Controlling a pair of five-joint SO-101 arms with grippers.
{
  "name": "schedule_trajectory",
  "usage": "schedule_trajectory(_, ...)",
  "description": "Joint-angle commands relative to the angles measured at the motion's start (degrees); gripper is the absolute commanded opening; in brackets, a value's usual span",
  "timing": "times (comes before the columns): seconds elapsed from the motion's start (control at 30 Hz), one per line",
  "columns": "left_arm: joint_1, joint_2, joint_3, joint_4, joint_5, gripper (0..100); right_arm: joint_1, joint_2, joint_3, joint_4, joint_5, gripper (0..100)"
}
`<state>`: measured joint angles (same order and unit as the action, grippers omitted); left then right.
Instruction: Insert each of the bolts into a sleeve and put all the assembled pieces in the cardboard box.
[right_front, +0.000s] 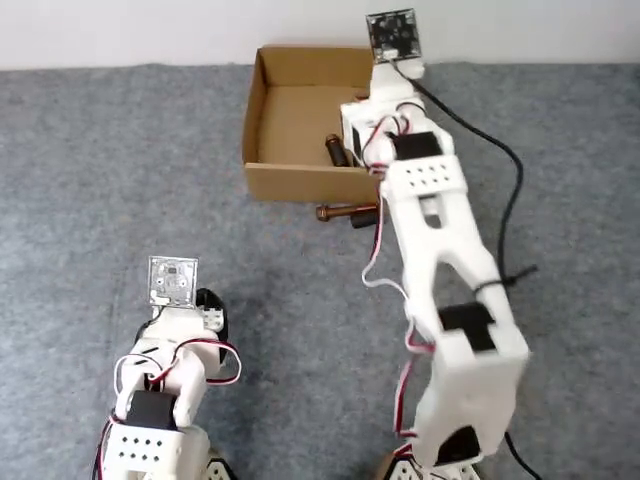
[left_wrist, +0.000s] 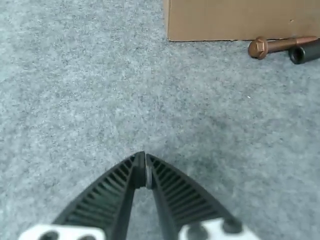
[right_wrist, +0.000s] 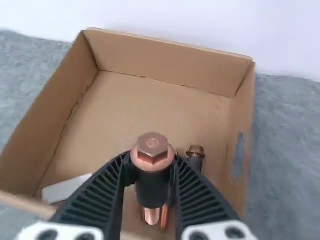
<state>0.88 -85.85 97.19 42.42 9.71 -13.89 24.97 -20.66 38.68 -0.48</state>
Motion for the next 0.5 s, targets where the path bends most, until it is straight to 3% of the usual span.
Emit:
schedule_trajectory(0.0,-1.85,-0.26,-0.31,0.0,-0.18,0,0.75,6.81,-10.99,-1.45,3.69,0.9)
schedule_trajectory(0.23,-2.2,-0.26,-0.31,0.0,-0.18,0,0.22,15.25,-17.05,1.19,8.88,1.8)
schedule_trajectory(0.47,-2.2,-0.44,-0.31,0.0,-0.18,0,-0.31,16.22,-17.05,5.41,8.97,13.9)
